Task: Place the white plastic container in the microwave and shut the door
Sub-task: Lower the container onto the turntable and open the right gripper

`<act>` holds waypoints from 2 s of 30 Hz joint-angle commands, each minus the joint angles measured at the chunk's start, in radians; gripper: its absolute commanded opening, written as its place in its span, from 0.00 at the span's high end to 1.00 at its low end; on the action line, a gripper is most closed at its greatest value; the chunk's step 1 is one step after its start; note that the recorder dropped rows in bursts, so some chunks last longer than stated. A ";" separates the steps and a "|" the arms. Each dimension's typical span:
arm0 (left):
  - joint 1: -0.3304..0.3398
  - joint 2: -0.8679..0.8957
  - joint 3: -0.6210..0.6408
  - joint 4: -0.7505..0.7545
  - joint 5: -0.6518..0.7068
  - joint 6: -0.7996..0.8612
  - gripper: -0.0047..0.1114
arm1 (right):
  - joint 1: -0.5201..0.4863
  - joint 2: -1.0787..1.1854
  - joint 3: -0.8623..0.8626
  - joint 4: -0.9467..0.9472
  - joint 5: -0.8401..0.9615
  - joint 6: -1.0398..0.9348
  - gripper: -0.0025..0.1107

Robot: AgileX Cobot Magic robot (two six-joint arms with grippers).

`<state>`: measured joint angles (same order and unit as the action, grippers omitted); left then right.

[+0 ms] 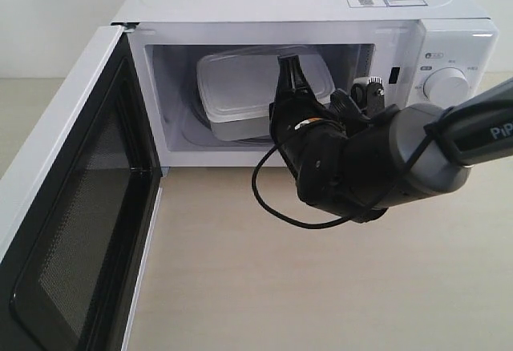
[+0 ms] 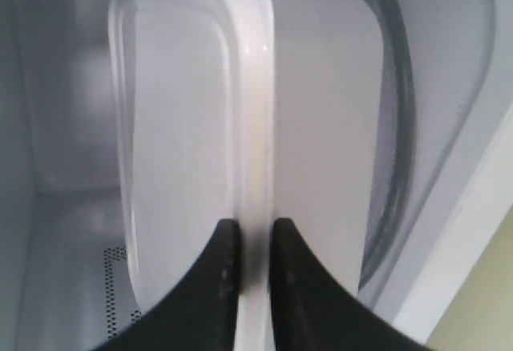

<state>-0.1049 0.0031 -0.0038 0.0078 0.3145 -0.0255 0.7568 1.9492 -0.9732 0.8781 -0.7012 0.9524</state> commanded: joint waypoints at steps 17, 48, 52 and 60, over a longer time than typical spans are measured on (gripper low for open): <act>0.003 -0.003 0.004 -0.008 0.001 -0.012 0.92 | -0.050 -0.003 -0.006 -0.160 -0.020 0.025 0.60; 0.003 -0.003 0.004 -0.008 0.001 -0.012 0.92 | -0.050 -0.016 0.093 -0.546 0.023 -1.086 0.98; 0.003 -0.003 0.004 -0.008 0.001 -0.012 0.92 | -0.050 0.018 0.093 -0.456 -0.068 -1.112 0.98; 0.003 -0.003 0.004 -0.008 0.001 -0.012 0.92 | -0.050 0.087 0.060 -0.412 -0.135 -1.119 0.98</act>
<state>-0.1049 0.0031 -0.0038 0.0078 0.3145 -0.0255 0.7097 2.0264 -0.8897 0.4587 -0.8344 -0.1564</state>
